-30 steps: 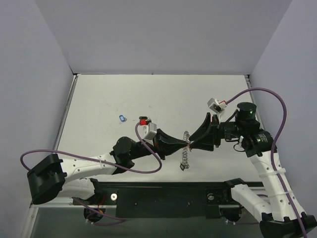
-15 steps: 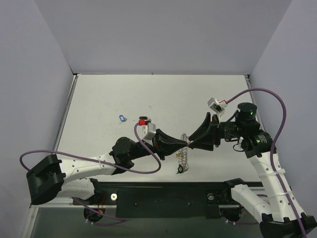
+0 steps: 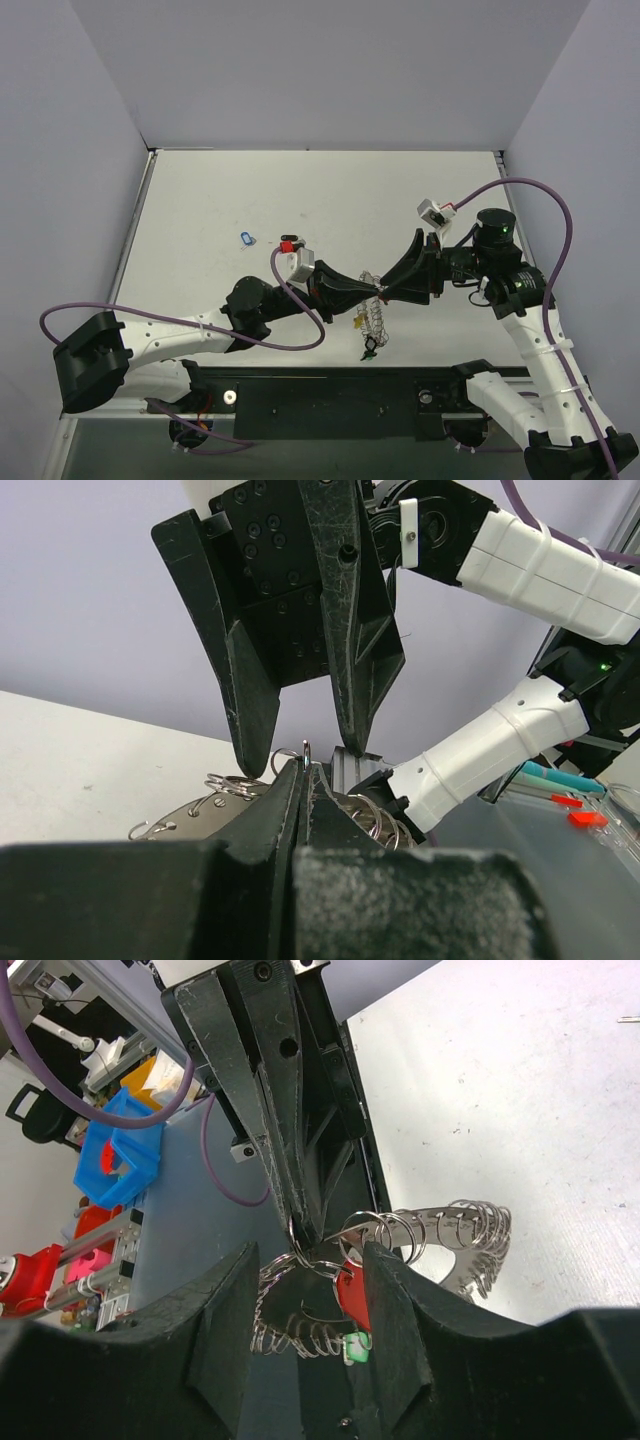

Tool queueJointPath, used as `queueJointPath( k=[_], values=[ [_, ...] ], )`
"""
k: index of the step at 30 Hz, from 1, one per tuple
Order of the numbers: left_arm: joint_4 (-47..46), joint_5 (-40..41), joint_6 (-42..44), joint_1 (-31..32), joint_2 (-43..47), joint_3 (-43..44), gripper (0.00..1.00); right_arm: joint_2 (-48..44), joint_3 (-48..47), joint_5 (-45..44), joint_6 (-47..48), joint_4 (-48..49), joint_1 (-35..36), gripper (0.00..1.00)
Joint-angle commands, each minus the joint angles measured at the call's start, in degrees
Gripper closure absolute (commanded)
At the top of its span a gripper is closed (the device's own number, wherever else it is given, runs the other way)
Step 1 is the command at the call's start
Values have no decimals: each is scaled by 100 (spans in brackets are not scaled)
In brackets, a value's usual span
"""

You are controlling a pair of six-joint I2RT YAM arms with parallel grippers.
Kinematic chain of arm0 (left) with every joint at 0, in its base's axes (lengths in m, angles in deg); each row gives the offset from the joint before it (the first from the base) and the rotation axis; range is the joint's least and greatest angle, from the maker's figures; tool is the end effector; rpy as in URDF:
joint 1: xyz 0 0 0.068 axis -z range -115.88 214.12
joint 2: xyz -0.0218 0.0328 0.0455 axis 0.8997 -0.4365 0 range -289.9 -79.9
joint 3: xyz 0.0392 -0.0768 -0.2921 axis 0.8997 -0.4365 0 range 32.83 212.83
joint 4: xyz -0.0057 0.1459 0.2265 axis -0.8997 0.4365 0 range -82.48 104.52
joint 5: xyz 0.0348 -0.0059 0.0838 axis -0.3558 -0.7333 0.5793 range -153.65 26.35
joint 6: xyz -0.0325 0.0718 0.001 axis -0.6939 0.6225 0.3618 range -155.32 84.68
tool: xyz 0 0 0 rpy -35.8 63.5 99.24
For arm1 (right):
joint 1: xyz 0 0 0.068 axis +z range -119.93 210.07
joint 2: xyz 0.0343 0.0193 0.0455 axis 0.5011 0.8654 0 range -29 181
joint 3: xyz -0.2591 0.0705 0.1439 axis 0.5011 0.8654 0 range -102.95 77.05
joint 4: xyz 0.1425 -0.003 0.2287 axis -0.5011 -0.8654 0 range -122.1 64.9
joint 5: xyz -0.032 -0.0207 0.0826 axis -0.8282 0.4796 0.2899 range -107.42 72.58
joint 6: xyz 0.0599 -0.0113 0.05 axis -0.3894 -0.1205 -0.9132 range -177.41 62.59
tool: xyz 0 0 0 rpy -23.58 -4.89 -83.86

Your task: Put the keys on the keyring

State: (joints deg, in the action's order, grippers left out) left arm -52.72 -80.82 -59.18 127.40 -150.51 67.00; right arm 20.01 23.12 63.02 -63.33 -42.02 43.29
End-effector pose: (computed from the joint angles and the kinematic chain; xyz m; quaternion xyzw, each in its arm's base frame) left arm 0.1117 -0.2661 0.3469 0.2998 0.4661 -0.6300 0.5440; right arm 0.1369 0.1006 0.4014 -0.4433 0.5664 0.5747 0.3904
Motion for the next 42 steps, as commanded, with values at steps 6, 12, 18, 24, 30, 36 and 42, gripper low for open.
queueJointPath(
  k=[6, 12, 18, 24, 30, 36, 42],
  values=[
    [-462, 240, -23, 8, 197, 213, 100, -103, -47, 217, -33, 164, 32, 60],
    [-347, 398, 13, 8, 214, 213, 100, -120, -74, 217, -15, 155, 24, 62],
    [-242, 451, 48, -1, 276, 177, 100, -138, -65, 217, -15, 172, -47, 63],
    [-198, 478, 65, -1, 293, 160, 100, -138, -100, 217, 11, 128, -82, 64],
    [-251, 486, 39, -1, 249, 142, 100, -111, -109, 208, 29, 102, -82, 67],
    [-233, 495, 48, -1, 214, 177, 100, -111, -100, 209, 29, 102, -82, 74],
    [-286, 460, 30, -1, 144, 230, 100, -41, -126, 208, 55, 102, -82, 84]
  ],
)
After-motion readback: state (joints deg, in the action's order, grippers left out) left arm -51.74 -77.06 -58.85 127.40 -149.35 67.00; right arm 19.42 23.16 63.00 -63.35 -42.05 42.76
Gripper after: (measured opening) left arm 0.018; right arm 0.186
